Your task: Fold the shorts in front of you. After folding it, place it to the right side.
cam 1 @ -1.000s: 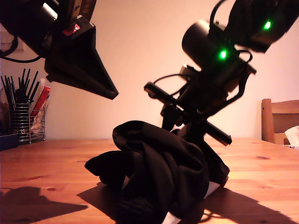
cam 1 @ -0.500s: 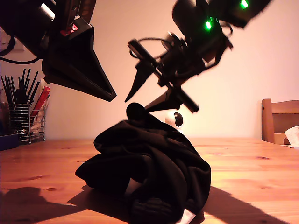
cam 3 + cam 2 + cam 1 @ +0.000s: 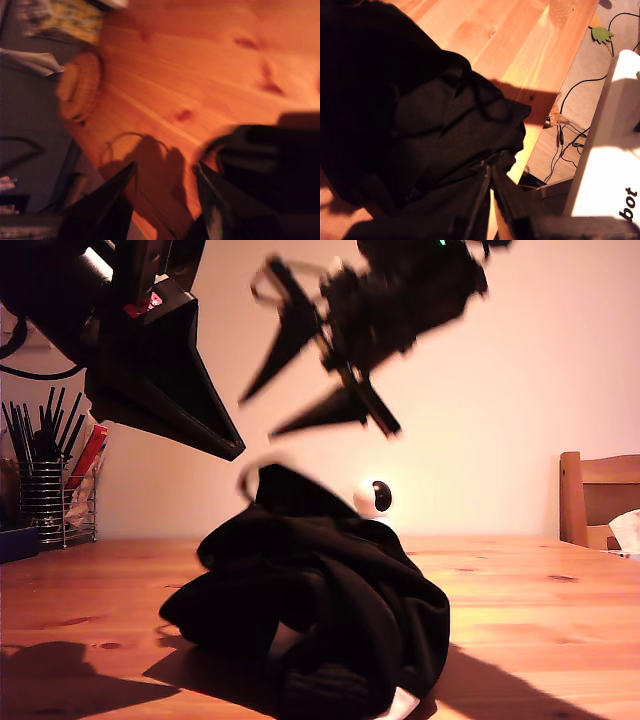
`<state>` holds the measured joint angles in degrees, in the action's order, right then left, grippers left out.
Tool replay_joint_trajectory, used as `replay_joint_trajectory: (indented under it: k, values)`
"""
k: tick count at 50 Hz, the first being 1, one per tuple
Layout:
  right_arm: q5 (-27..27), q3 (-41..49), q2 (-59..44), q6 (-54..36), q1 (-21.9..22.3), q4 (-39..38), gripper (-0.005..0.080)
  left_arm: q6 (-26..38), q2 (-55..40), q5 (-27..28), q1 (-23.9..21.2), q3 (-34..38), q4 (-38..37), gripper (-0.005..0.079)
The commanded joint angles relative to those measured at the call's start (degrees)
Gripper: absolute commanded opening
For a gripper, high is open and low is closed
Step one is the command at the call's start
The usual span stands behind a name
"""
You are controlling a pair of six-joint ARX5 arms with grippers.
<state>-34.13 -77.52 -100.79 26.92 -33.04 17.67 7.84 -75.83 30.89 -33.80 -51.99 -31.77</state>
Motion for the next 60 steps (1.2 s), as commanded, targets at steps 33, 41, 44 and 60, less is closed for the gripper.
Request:
replay_joint_trajectory:
  k: [33,41,44,60]
  values:
    - [6.16,-2.05,-2.27,-18.86,-4.55,15.72,-0.0013,0.87,0.20,-9.60,0.68,0.11,-0.66,-0.0021]
    - [8.22,-2.05,-7.02,-21.20,-4.98,15.80,-0.0013,1.09,0.20,-16.06,1.09,0.11,0.92,-0.0021]
    - [11.06,-2.05,-8.57,-22.62,-5.09,15.28,-0.0013,1.09,0.20,-17.25,1.38,0.11,0.98,-0.0021]
    - [16.33,-1.81,-13.94,-27.54,-5.22,13.94,-0.0013,1.03,0.20,-18.47,1.81,0.11,1.97,-0.0021]
